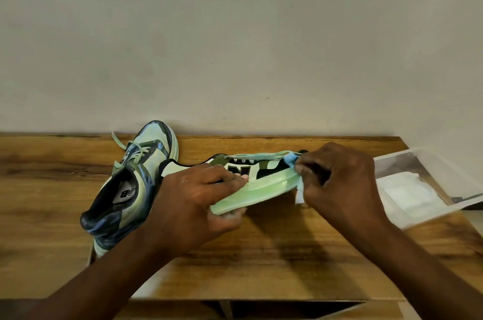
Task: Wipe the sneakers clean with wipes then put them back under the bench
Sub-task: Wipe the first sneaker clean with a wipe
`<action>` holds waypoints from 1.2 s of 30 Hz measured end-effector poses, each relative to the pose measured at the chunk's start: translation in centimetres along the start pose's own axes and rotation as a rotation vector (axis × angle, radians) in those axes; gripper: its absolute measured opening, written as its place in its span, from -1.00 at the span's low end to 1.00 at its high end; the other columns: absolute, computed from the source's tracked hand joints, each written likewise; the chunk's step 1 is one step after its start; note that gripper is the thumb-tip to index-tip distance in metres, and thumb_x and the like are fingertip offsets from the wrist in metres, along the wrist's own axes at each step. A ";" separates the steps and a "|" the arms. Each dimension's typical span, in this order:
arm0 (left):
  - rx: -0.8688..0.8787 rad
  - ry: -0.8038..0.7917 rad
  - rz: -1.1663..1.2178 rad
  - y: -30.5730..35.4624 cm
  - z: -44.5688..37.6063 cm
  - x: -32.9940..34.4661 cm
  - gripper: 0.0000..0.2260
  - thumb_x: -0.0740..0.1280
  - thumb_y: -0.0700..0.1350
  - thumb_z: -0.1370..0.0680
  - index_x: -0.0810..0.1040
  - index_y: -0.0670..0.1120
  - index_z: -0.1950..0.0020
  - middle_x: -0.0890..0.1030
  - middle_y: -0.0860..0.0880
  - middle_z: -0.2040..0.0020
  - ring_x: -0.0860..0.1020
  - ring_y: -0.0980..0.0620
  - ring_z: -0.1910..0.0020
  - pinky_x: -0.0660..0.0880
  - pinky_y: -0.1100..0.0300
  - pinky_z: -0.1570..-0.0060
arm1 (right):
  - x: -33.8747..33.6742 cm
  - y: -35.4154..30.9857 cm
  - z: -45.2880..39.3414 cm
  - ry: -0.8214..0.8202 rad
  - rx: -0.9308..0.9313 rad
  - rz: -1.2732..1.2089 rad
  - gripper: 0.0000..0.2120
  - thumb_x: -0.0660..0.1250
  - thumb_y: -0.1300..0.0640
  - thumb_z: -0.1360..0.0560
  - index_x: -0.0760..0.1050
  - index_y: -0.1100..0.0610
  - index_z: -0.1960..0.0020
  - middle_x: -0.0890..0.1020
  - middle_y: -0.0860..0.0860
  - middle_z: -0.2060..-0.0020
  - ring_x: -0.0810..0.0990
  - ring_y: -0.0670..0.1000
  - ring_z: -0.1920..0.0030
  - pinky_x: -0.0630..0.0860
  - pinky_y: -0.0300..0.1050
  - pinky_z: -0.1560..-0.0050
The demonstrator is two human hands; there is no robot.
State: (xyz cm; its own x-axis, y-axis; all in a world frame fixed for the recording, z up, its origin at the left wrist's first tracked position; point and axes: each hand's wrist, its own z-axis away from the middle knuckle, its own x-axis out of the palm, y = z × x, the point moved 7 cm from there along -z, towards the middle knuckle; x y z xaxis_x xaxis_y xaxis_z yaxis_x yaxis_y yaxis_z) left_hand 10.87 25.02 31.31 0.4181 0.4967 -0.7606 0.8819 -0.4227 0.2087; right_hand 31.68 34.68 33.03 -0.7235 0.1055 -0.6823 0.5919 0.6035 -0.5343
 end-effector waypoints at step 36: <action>0.021 0.008 -0.015 0.4 0.1 0.0 -0.62 0.62 0.03 -0.39 0.76 -0.01 -0.18 0.73 0.10 -0.05 0.67 0.12 0.02 0.64 0.10 0.21 | 1.9 -3.0 0.4 -0.099 -0.040 0.044 -0.84 0.51 0.26 -0.44 0.74 0.01 0.11 0.62 -0.08 0.24 0.55 -0.13 0.25 0.55 -0.14 0.24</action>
State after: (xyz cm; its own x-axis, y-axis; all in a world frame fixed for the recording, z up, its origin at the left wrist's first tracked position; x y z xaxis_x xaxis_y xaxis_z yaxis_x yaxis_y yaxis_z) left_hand 11.17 24.77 31.29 0.4069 0.5087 -0.7587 0.8831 -0.4313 0.1845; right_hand 28.68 32.78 33.12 -0.6575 0.0553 -0.7514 0.6060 0.6314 -0.4838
